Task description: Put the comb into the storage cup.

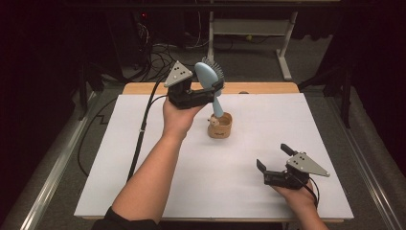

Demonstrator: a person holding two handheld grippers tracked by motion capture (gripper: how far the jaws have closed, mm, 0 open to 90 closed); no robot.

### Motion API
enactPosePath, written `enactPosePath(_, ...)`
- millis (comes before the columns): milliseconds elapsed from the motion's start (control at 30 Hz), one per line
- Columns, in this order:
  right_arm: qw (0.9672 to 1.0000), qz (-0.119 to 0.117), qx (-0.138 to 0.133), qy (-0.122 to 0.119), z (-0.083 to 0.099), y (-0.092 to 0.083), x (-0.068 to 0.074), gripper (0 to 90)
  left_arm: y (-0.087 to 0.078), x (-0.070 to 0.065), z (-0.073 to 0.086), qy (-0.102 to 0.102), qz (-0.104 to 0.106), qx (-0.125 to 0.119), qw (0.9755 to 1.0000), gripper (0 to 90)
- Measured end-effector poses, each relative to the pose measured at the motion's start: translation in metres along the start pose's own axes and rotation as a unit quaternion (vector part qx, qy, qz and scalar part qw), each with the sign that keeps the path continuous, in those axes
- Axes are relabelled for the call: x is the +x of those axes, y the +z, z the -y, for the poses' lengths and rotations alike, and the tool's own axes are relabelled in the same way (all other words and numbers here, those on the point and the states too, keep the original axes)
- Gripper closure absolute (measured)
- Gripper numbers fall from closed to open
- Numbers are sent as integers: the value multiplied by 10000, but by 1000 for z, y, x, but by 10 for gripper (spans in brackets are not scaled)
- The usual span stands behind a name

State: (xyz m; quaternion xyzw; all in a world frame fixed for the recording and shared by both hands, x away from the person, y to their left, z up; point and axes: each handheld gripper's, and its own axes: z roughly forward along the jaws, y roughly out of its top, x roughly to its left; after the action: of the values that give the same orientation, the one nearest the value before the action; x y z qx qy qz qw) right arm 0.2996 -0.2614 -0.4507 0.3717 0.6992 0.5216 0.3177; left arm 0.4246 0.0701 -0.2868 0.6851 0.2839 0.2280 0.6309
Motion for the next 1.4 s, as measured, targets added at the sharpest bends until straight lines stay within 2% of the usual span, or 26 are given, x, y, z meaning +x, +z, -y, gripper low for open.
enactPosePath(133,10000,26,6,-46,0,0,0,4,6,1,1,44,-33,16,10000,203)
enactPosePath(267,10000,20,-6,-59,0,0,1,4,12,3,4,-28,-22,55,10000,203)
enactPosePath(567,10000,1,-24,-2,0,-1,-1,4,24,2,13,-57,-47,139,9999,203)
enactPosePath(833,10000,0,-30,11,0,-1,0,4,31,-2,23,31,-79,175,9998,203)
enactPosePath(1400,10000,-7,-47,22,0,-1,-1,4,44,-4,50,-193,6,253,9995,203)
